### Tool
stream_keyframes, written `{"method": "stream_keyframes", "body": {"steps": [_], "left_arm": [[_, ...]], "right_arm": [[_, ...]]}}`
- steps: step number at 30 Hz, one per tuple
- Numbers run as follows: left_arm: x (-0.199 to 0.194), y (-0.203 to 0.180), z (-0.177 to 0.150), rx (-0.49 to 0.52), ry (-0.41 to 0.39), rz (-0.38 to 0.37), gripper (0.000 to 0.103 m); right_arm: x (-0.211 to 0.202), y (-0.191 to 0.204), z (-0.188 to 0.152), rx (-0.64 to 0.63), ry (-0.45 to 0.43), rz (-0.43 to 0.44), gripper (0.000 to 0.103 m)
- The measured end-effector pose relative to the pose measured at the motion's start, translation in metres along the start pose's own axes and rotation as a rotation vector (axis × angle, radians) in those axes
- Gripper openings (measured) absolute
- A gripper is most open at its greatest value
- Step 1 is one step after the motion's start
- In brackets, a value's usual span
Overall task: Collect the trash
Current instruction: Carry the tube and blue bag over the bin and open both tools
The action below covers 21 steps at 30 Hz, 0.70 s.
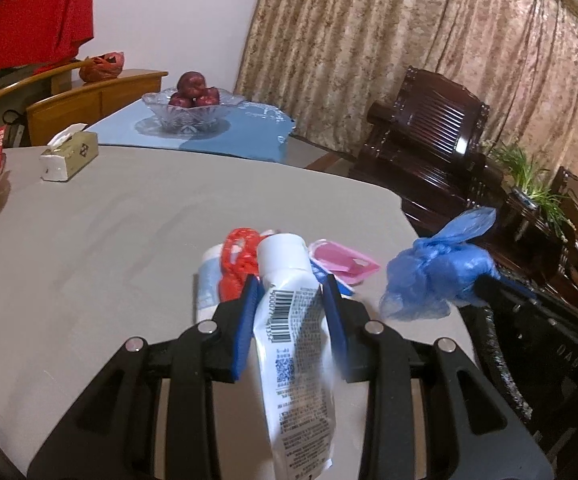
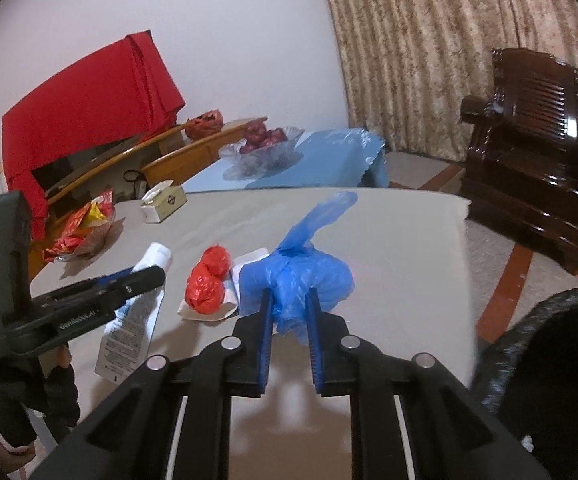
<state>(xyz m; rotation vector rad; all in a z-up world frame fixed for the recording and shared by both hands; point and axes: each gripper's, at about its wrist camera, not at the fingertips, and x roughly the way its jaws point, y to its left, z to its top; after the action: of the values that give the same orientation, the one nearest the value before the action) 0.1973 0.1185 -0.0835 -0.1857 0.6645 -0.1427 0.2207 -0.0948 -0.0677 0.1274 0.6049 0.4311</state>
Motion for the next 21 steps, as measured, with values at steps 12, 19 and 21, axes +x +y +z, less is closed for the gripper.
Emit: {"method": "stream_keyframes", "body": {"steps": [12, 19, 21], "left_arm": [[-0.009, -0.065, 0.000, 0.071, -0.014, -0.111, 0.032], [-0.003, -0.127, -0.006, 0.133, -0.005, -0.206, 0.032], [-0.001, -0.144, -0.006, 0.149, -0.004, -0.232, 0.032]], "right_arm": [[-0.066, -0.031, -0.002, 0.014, -0.064, -0.099, 0.016], [-0.106, -0.066, -0.011, 0.052, -0.092, -0.184, 0.016], [-0.118, -0.075, -0.014, 0.060, -0.097, -0.207, 0.016]]}}
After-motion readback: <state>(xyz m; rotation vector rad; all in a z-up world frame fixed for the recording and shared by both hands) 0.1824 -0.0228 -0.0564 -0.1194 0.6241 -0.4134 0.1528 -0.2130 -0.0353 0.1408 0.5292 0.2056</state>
